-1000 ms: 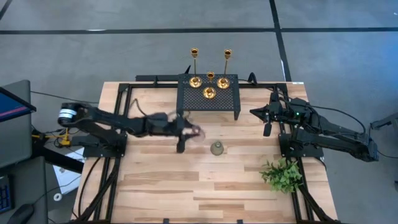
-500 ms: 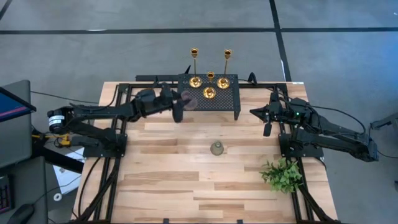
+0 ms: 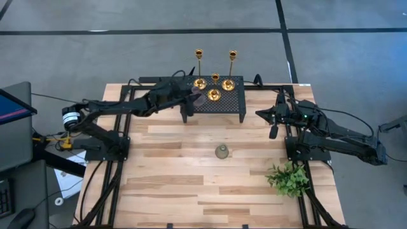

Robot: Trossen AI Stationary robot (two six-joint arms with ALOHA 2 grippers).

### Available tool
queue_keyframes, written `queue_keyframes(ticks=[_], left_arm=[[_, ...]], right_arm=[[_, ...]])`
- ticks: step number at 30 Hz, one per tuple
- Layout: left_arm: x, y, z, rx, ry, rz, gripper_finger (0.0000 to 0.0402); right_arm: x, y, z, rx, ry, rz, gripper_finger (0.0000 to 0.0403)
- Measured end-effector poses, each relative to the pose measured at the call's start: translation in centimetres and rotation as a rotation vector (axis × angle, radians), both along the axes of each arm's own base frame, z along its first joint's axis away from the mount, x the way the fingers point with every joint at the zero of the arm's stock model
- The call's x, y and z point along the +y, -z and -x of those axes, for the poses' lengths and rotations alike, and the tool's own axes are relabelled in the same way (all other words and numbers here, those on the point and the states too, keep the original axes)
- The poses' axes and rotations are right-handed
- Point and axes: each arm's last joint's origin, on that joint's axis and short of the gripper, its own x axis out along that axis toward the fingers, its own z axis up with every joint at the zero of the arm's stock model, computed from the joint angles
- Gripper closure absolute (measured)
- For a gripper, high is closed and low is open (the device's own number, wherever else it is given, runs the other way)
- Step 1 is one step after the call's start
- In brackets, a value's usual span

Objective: Pick & Place candle stick holders
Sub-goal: Put the purple glass candle holder on the shelf

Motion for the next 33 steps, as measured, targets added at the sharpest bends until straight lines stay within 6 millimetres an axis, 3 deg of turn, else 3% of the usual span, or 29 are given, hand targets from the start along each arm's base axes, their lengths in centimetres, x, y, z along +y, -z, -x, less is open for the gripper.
queue_keyframes(ticks=[5, 33], left_arm=[[0.4, 1.0, -0.6, 0.047, -0.048, 0.017, 0.0272], [0.6, 2.4, -1.8, 0.072, -0.073, 0.027, 0.0260]], right_arm=[[0.0, 0.0, 0.0, 0.000, 0.000, 0.000, 0.0403], [0.0, 0.0, 0.0, 0.000, 0.000, 0.000, 0.0403]])
